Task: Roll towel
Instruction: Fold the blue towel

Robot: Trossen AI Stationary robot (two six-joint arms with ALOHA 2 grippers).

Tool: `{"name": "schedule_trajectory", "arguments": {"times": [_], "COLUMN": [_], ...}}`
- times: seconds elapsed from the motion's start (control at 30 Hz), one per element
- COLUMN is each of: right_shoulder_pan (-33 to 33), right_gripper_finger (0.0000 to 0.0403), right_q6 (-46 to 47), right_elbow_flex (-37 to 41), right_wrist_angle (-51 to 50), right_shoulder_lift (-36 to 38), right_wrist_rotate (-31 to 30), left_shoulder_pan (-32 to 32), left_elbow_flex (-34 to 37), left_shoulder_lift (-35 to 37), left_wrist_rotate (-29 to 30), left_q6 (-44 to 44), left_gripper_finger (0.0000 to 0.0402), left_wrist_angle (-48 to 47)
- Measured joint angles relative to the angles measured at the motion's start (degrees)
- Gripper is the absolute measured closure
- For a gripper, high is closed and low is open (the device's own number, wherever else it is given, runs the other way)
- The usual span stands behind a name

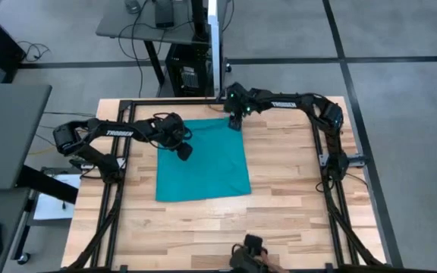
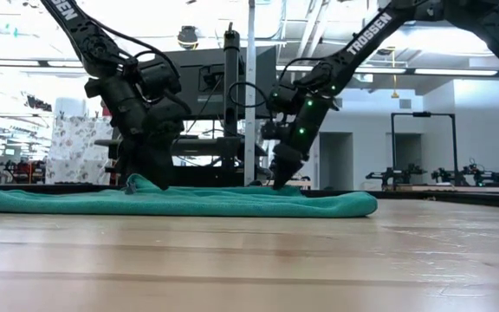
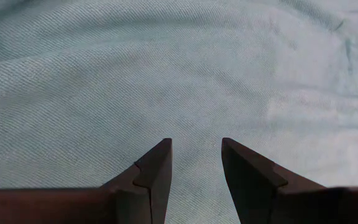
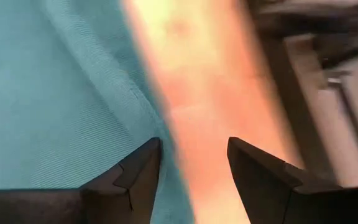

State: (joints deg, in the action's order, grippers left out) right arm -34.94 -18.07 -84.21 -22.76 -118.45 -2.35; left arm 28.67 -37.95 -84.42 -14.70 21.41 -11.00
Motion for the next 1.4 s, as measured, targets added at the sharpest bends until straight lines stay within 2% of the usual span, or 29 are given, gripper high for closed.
{"name": "schedule_trajectory", "arguments": {"times": [0.17,0.23,0.43,0.63,0.7,0.77,0.93,0.97,1.03,1.1,1.13,1.27,1.4], "right_shoulder_pan": [-2.7,-2.9,-1.6,2.1,3.9,6.1,11.9,12.9,14.5,15.4,15.6,16.1,16.2], "right_gripper_finger": [0.0223,0.0223,0.0223,0.0223,0.0223,0.0223,0.0223,0.0223,0.0225,0.0228,0.0229,0.0232,0.0234], "right_q6": [1.7,3.4,9.1,9.2,8.5,7.5,6.2,6.4,8.6,10.3,11.2,14.7,17.1], "right_elbow_flex": [-4.5,-6.8,-9.2,-7.3,-6.0,-4.5,-0.8,-0.2,0.9,1.5,1.7,2.0,2.1], "right_wrist_angle": [-2.7,-6.2,-15.0,-19.3,-20.1,-20.2,-18.6,-17.0,-13.7,-11.7,-10.5,-7.0,-4.9], "right_shoulder_lift": [0.0,0.1,0.2,0.3,0.3,0.4,0.3,0.3,0.3,0.3,0.3,0.3,0.3], "right_wrist_rotate": [-0.7,1.3,14.0,27.1,32.3,35.0,35.2,35.0,31.7,29.4,29.2,29.1,29.0], "left_shoulder_pan": [0.0,0.1,2.1,4.4,4.7,4.2,0.2,-0.6,-1.5,-0.7,0.6,7.9,12.3], "left_elbow_flex": [0.0,-0.5,-5.2,-8.9,-8.8,-8.8,-8.7,-8.7,-8.7,-8.7,-8.7,-8.7,-8.7], "left_shoulder_lift": [0.0,0.0,2.7,7.7,9.5,11.0,12.7,12.6,12.4,12.0,11.6,7.1,2.0], "left_wrist_rotate": [0.0,0.1,1.3,12.5,12.6,11.9,11.0,12.5,19.1,25.1,26.1,18.9,16.1], "left_q6": [0.0,-0.4,-2.7,-10.2,-11.2,-11.3,-11.6,-12.5,-13.9,-14.0,-13.7,-11.7,-14.0], "left_gripper_finger": [0.0279,0.0279,0.0279,0.0279,0.0279,0.0279,0.0279,0.0279,0.0279,0.0279,0.0279,0.0285,0.029], "left_wrist_angle": [0.0,-0.3,-6.0,-22.0,-24.7,-27.4,-33.5,-33.8,-32.6,-28.6,-26.9,-25.5,-24.5]}}
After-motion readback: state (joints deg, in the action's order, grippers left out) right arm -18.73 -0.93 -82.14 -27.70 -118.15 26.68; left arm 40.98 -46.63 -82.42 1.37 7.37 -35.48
